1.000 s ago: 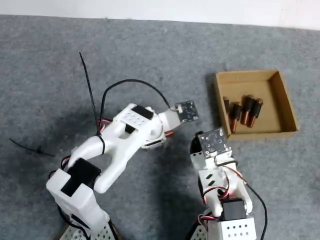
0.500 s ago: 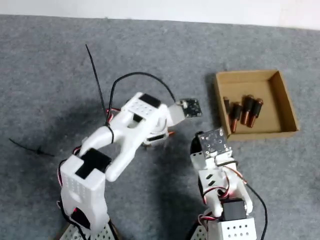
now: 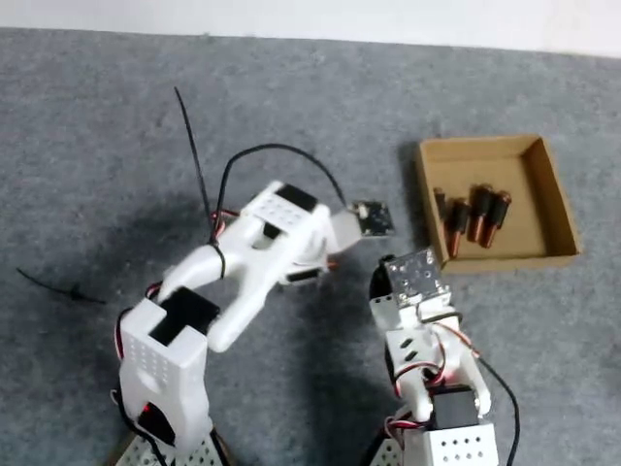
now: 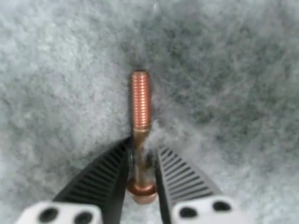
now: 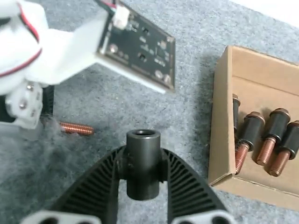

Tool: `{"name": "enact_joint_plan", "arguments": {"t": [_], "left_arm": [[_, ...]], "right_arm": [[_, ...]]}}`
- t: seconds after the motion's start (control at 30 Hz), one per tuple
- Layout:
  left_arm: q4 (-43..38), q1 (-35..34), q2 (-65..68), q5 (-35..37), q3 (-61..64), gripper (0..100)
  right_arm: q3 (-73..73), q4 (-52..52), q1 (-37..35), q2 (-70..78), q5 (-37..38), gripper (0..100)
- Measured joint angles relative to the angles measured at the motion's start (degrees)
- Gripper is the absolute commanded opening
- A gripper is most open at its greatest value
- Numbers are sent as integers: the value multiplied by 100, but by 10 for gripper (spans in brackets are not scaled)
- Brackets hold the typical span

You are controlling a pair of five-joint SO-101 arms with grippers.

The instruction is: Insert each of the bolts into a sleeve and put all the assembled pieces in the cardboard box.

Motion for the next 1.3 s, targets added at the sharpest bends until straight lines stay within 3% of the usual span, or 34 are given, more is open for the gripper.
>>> {"name": "enact_joint_plan", "arguments": {"t": [0.23, 0.53, 0.63, 1.0, 1.2, 1.3], "left_arm": [[378, -176, 0, -1160, -53, 5], [2646, -1222, -88, -3578, -985, 5], [2998, -1503, -88, -3648, -1204, 5], [3059, -1978, 281, -3736, -1705, 9], [3059, -1978, 818, -3701, -2303, 171], [3068, -1978, 1081, -3490, -2725, 164]], "right_arm": [[0, 0, 0, 0, 0, 5], [0, 0, 0, 0, 0, 5], [0, 0, 0, 0, 0, 5], [0, 0, 0, 0, 0, 5], [0, 0, 0, 0, 0, 5], [0, 0, 0, 0, 0, 5]]}}
